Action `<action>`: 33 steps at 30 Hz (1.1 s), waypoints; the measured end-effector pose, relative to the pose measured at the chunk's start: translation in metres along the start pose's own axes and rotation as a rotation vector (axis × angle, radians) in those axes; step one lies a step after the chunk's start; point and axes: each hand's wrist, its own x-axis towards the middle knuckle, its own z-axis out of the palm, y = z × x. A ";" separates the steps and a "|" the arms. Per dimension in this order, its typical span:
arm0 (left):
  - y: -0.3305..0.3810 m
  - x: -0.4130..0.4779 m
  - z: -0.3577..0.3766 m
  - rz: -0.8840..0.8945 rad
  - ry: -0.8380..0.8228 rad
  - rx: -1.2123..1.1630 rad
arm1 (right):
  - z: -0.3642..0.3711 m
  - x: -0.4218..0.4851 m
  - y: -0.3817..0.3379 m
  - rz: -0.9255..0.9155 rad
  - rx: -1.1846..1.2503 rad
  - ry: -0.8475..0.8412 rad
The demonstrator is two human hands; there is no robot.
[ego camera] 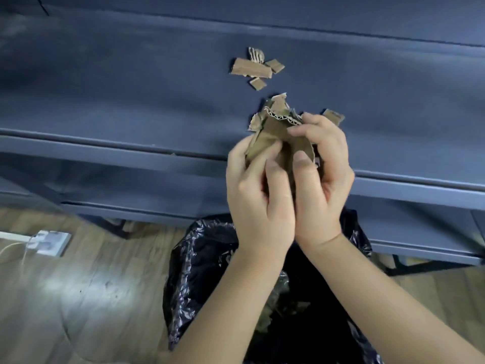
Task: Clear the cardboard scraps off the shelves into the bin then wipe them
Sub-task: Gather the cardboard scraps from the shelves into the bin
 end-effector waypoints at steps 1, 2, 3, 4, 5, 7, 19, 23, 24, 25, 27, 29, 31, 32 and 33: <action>-0.002 -0.010 -0.004 -0.013 -0.001 0.012 | -0.004 -0.011 -0.001 0.016 -0.016 -0.005; -0.004 -0.020 -0.008 -0.032 -0.002 0.027 | -0.007 -0.020 -0.003 0.035 -0.030 -0.009; -0.005 -0.029 -0.011 -0.055 -0.006 0.040 | -0.011 -0.029 -0.004 0.058 -0.043 -0.013; -0.006 -0.038 -0.015 -0.073 -0.012 0.052 | -0.014 -0.039 -0.005 0.080 -0.057 -0.017; -0.006 -0.047 -0.018 -0.081 -0.019 0.066 | -0.018 -0.048 -0.006 0.097 -0.072 -0.020; -0.011 -0.065 -0.024 -0.084 -0.032 0.107 | -0.027 -0.067 -0.006 0.120 -0.095 -0.024; -0.075 -0.140 -0.041 -0.391 -0.112 0.250 | -0.048 -0.158 0.035 0.564 -0.133 -0.146; -0.095 -0.147 -0.041 -0.488 -0.125 0.269 | -0.044 -0.169 0.047 0.751 -0.163 -0.144; -0.099 -0.149 -0.041 -0.514 -0.123 0.269 | -0.043 -0.172 0.049 0.781 -0.165 -0.147; -0.104 -0.150 -0.042 -0.529 -0.120 0.276 | -0.042 -0.174 0.051 0.800 -0.178 -0.159; -0.112 -0.152 -0.045 -0.542 -0.124 0.292 | -0.041 -0.176 0.055 0.829 -0.222 -0.201; -0.116 -0.153 -0.047 -0.565 -0.156 0.308 | -0.039 -0.177 0.060 0.858 -0.255 -0.242; -0.120 -0.155 -0.048 -0.589 -0.206 0.321 | -0.038 -0.180 0.063 0.843 -0.301 -0.275; -0.122 -0.157 -0.049 -0.588 -0.228 0.322 | -0.039 -0.182 0.064 0.827 -0.324 -0.283; -0.123 -0.159 -0.049 -0.586 -0.242 0.317 | -0.039 -0.183 0.064 0.820 -0.349 -0.290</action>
